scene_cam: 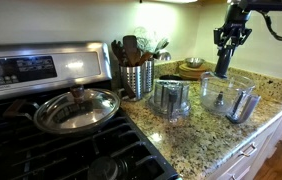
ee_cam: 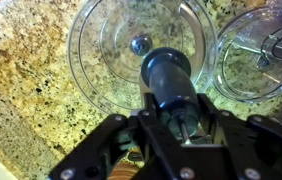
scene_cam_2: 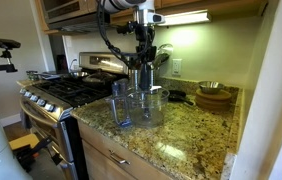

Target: Put the blades inside the food processor

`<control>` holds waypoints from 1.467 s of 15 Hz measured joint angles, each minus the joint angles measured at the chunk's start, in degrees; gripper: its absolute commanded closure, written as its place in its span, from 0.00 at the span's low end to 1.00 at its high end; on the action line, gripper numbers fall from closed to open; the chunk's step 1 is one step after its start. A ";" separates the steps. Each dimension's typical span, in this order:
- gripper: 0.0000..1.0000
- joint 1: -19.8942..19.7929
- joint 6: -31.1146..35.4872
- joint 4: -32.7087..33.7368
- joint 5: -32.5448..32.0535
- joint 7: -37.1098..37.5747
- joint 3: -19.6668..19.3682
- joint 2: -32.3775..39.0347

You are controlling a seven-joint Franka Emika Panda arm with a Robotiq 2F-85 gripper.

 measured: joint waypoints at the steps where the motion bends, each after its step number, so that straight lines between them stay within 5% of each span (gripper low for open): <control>1: 0.80 -0.04 0.00 -0.25 -0.45 0.26 -0.10 0.00; 22: 0.80 -0.68 1.86 -2.26 -1.24 0.70 -0.53 5.34</control>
